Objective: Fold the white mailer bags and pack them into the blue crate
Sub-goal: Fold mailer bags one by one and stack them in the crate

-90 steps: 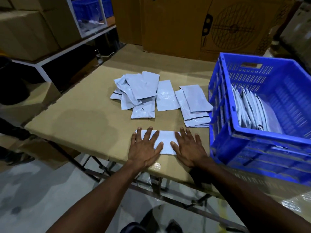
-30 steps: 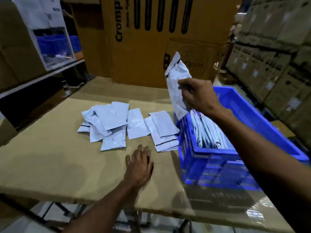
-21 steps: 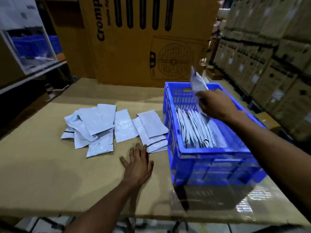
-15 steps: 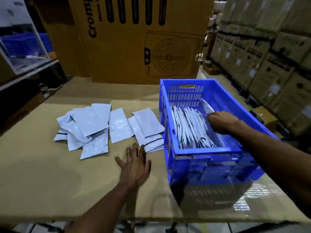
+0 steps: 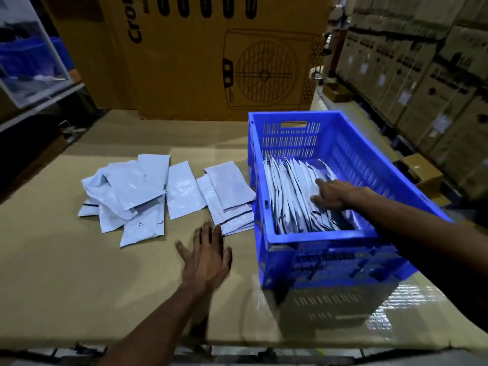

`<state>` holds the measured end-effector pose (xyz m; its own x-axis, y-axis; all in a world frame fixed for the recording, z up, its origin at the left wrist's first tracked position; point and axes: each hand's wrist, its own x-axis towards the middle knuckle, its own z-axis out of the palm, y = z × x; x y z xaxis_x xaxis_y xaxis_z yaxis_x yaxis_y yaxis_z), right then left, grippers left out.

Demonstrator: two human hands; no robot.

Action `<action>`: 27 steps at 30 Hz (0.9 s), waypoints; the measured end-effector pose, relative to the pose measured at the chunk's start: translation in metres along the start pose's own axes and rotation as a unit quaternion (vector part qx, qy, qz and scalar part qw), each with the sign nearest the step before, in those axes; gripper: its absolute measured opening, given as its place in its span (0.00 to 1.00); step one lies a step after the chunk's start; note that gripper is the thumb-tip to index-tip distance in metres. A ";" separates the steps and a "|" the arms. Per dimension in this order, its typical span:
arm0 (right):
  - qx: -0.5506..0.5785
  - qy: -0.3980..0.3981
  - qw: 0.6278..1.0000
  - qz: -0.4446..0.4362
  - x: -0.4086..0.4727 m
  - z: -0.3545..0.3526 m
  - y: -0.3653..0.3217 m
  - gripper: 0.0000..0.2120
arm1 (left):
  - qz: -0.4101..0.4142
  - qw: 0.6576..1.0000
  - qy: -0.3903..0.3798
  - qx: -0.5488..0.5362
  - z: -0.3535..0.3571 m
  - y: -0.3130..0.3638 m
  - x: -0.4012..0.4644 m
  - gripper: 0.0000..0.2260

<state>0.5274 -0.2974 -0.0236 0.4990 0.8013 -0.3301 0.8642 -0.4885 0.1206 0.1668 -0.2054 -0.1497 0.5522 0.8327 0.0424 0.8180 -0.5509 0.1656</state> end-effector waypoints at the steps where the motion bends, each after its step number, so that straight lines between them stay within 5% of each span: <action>1: 0.015 -0.013 1.000 0.003 0.004 0.003 0.001 0.32 | 0.000 1.000 0.004 -0.002 -0.001 0.000 0.000 0.32; 14: 0.106 -0.034 0.993 0.029 0.006 0.005 -0.008 0.44 | -0.007 1.000 0.001 0.000 -0.001 0.000 0.000 0.28; 22: 0.206 0.102 0.973 -0.032 0.005 -0.015 -0.024 0.35 | -0.005 1.000 0.001 -0.001 -0.003 0.002 0.000 0.29; 27: 0.317 0.101 0.943 -0.028 -0.001 -0.019 -0.027 0.26 | -0.003 1.000 0.006 0.002 -0.004 0.002 0.000 0.30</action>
<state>0.5048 -0.2787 -0.0088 0.5119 0.8497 -0.1266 0.7086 -0.5009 -0.4969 0.1680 -0.2059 -0.1458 0.5454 0.8365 0.0534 0.8218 -0.5462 0.1623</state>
